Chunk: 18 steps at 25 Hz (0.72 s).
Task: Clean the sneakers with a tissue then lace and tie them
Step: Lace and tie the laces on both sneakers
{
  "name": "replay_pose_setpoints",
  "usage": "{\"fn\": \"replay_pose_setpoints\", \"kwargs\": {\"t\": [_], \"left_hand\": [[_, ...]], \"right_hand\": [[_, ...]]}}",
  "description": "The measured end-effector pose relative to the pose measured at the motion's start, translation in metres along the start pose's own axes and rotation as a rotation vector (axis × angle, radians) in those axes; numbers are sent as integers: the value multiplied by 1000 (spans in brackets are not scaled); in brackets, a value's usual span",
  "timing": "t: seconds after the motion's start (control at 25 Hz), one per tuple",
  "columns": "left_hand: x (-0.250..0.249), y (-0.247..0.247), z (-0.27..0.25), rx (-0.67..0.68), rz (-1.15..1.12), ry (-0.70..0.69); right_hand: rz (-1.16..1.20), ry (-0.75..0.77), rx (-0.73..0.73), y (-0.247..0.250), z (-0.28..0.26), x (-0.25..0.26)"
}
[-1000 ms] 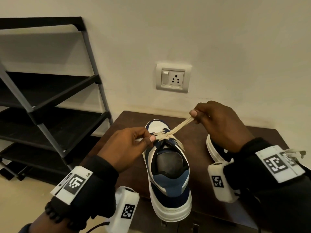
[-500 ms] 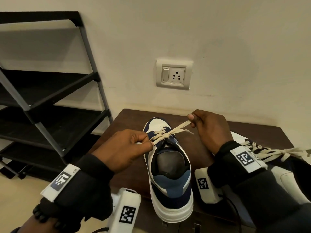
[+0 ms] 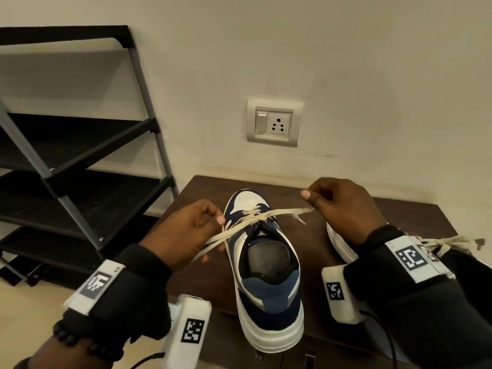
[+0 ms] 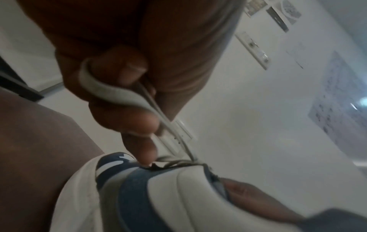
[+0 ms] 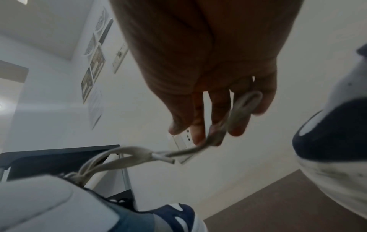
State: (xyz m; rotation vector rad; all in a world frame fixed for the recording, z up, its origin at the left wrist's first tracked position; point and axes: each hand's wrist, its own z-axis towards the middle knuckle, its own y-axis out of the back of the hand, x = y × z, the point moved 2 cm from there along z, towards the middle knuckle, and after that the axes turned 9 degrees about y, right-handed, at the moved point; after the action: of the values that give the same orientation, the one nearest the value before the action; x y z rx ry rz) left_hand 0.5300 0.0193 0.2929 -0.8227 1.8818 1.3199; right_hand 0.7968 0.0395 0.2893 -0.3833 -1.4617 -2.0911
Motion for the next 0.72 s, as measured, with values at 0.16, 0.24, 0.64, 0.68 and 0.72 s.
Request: {"fn": "replay_pose_setpoints", "kwargs": {"t": [0.16,0.24,0.64,0.68,0.72], "left_hand": [[2,-12,7,-47,182,-174],[0,-13,8,-117,278,-211],[3,-9,17,-72,121,-300],[4,-8,18,-89,122,-301],[4,-7,18,-95,122,-302]], "right_hand": [[258,236,98,3,-7,32],[264,289,232,-6,-10,39],[300,284,304,-17,-10,30],[284,285,310,-19,-10,29],[284,281,309,-19,-10,29]]}}
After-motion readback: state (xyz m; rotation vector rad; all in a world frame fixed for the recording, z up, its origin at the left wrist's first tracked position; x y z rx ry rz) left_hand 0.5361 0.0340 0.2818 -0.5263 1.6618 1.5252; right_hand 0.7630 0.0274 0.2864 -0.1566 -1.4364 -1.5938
